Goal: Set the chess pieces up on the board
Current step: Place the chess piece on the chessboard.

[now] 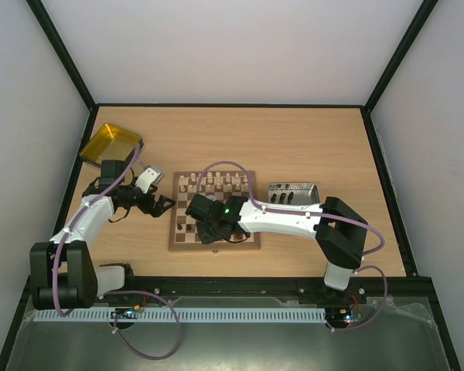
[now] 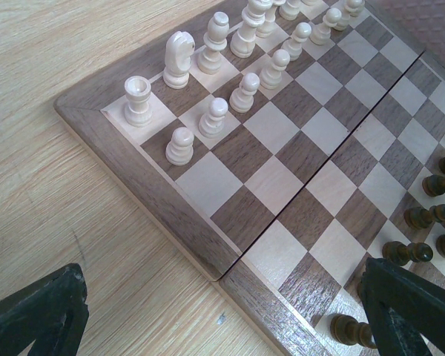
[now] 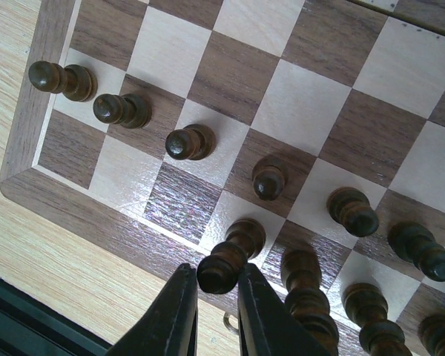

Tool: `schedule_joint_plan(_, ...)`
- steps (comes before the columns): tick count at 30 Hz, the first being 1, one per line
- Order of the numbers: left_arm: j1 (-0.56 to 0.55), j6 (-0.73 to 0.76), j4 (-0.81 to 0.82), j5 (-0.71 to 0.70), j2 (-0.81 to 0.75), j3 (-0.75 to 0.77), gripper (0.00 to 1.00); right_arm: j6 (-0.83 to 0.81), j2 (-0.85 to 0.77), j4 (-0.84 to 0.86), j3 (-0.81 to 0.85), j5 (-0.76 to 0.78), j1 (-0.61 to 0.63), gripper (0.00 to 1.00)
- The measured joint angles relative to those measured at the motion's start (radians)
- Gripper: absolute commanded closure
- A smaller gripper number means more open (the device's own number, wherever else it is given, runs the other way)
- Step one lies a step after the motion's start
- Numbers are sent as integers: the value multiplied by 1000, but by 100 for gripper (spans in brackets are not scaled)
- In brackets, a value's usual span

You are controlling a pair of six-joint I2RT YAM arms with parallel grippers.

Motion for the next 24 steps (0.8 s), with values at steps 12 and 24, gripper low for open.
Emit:
schedule_joint_plan(12,0,0,0,0,3,0,0,0,0,1,5,-3,0,90)
schedule_joint_plan(24,0,0,0,0,3,0,1,0,0,8,5,-6,0,89)
